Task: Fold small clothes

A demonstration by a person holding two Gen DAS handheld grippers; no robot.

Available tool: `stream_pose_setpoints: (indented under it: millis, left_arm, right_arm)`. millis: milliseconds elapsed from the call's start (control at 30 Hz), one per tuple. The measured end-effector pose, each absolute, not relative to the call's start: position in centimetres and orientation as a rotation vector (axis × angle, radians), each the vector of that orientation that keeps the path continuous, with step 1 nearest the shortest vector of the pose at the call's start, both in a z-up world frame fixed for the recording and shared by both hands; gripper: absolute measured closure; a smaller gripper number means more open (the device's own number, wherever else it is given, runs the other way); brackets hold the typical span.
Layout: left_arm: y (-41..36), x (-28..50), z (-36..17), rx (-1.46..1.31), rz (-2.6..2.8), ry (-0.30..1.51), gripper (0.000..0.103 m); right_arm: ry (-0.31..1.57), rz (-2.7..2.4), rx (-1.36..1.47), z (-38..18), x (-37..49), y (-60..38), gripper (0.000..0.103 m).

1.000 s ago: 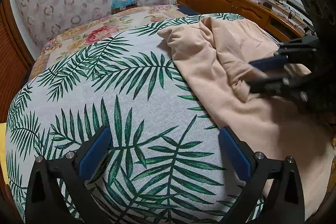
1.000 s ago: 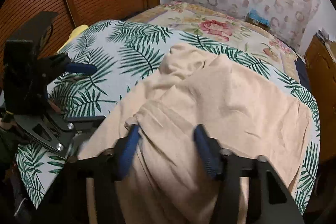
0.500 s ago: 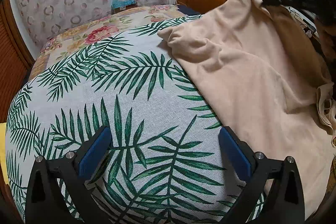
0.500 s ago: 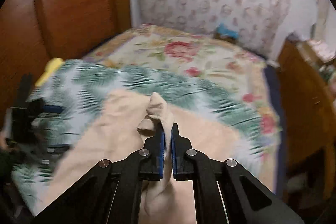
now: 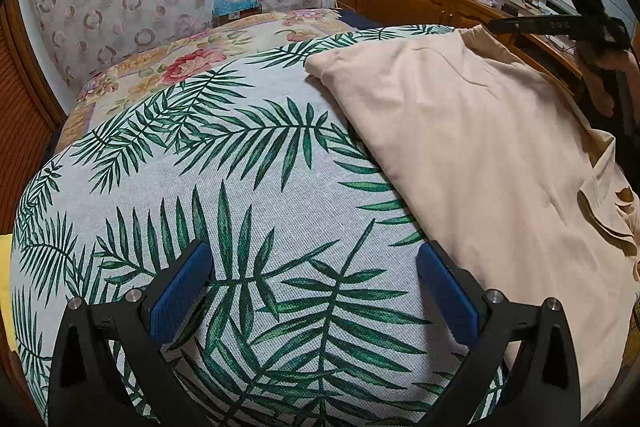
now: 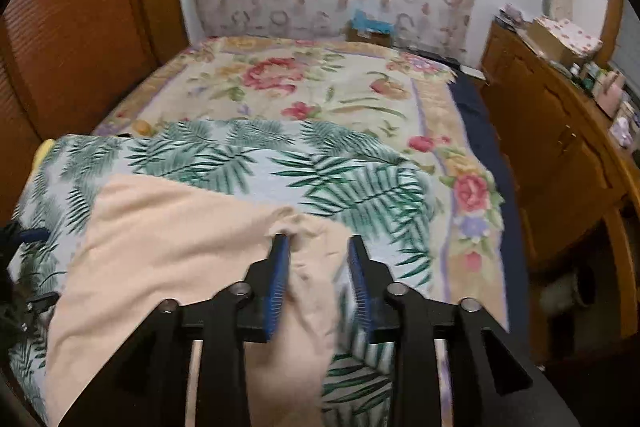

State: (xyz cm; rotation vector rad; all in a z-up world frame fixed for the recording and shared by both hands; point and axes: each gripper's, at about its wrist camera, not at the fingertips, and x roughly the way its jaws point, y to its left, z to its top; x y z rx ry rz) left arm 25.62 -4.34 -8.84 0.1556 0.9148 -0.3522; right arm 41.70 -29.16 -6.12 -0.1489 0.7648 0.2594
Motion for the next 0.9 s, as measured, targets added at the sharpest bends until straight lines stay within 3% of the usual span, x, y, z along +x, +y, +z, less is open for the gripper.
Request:
stream_pose_setpoints:
  millis: [67,333,500,700,900]
  left_arm:
    - [-4.3,25.6,-8.8,0.154,-0.351,0.915,0.000]
    - [-4.3,25.6,-8.8,0.155,-0.352,0.915,0.000]
    - [-4.3,25.6,-8.8,0.155,-0.352,0.915,0.000]
    - [-4.3,25.6,-8.9,0.156,-0.352,0.915,0.000]
    - [-3.9,25.3,-8.7,0.136,-0.304,0.916,0.000]
  right_arm:
    - [0.745,0.294,-0.158,-6.1,40.9,-29.4,0.051]
    - [0.831,0.247,-0.292,-8.7,44.0,-30.5,0.051]
    - [0.813,0.054,-0.090,-7.1,46.1,-36.9,0.051]
    - [0.749,0.044,-0.061,-5.1,41.3,-39.1,0.051]
    - [0.708,0.221,-0.059,-4.8,34.1,-35.4,0.051]
